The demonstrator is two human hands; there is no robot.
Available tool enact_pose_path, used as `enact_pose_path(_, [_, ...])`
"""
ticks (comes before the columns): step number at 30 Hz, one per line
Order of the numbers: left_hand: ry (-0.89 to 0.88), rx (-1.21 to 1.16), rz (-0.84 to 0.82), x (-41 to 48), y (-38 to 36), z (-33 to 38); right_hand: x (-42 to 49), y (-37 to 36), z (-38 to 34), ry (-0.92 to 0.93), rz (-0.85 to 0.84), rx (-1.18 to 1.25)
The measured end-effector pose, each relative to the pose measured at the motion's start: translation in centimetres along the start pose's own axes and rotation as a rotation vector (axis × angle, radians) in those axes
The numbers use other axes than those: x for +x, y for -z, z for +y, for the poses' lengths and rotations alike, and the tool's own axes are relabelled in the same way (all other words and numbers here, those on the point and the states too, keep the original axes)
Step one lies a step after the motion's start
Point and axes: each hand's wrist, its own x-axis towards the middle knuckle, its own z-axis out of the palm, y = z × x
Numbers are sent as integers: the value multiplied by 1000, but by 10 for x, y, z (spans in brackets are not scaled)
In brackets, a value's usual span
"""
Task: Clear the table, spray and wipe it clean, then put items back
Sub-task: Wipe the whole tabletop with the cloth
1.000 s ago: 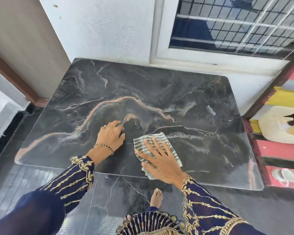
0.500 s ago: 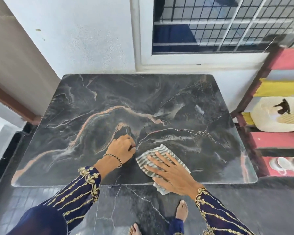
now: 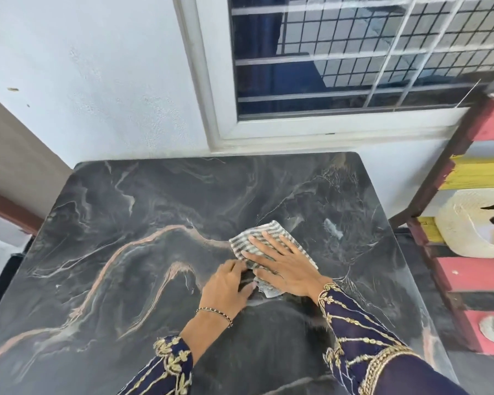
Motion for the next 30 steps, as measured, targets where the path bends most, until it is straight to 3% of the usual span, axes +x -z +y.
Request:
enact_pose_path(3, [34, 114, -6, 36, -1, 6, 33, 13, 30, -10, 4, 25])
enact_pose_path(11, [307, 315, -360, 119, 11, 38, 121, 53, 104, -38, -58, 73])
enact_pose_path(21, [369, 383, -432, 134, 7, 43, 212, 84, 160, -92, -56, 96])
enact_pose_path(30, [398, 360, -447, 131, 14, 49, 209, 82, 161, -96, -42, 100])
